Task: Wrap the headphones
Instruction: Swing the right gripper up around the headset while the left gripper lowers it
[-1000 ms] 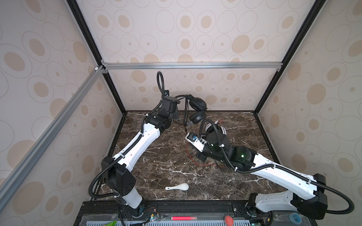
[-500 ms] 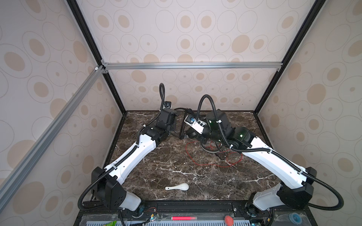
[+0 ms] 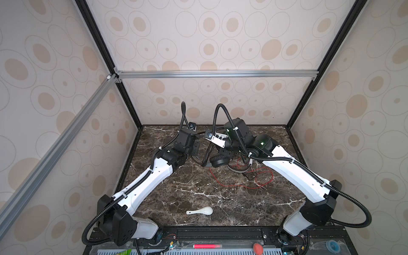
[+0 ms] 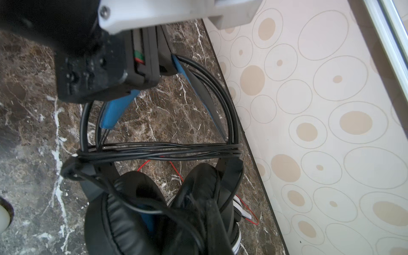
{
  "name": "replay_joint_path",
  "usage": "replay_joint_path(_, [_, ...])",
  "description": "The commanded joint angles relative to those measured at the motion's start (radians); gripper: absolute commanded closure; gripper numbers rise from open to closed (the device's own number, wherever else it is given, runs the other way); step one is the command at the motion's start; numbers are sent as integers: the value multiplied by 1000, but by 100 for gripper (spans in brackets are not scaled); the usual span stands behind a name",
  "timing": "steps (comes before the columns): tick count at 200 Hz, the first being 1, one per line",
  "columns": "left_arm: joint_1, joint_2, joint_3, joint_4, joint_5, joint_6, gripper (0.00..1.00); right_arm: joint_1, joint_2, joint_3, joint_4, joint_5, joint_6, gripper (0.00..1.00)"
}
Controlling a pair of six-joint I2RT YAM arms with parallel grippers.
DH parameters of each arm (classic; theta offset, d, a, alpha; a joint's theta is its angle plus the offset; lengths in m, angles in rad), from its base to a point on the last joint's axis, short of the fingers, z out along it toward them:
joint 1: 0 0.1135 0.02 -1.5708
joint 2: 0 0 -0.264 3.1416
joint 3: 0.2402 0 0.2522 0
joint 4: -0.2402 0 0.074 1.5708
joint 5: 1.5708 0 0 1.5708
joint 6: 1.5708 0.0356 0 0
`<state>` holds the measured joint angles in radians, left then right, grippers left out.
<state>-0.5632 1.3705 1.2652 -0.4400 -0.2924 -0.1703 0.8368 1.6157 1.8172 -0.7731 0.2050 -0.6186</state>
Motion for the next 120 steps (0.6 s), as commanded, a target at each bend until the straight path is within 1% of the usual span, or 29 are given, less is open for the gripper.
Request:
replay_joint_path(1, [-4, -25, 6, -16, 57, 50, 100, -8, 12, 78, 18, 67, -86, 100])
replay_joint_path(18, [-6, -28, 7, -24, 75, 66, 100, -8, 24, 99, 28, 61, -114, 100])
replay_joint_path(47, [-6, -38, -3, -36, 102, 79, 100, -8, 50, 137, 37, 86, -165, 100])
replay_joint_path(96, [-5, -79, -47, -20, 174, 87, 100, -8, 71, 152, 86, 105, -228, 100])
replay_joint_path(120, [-7, -109, -82, 4, 205, 72, 100, -9, 89, 167, 119, 149, -260, 100])
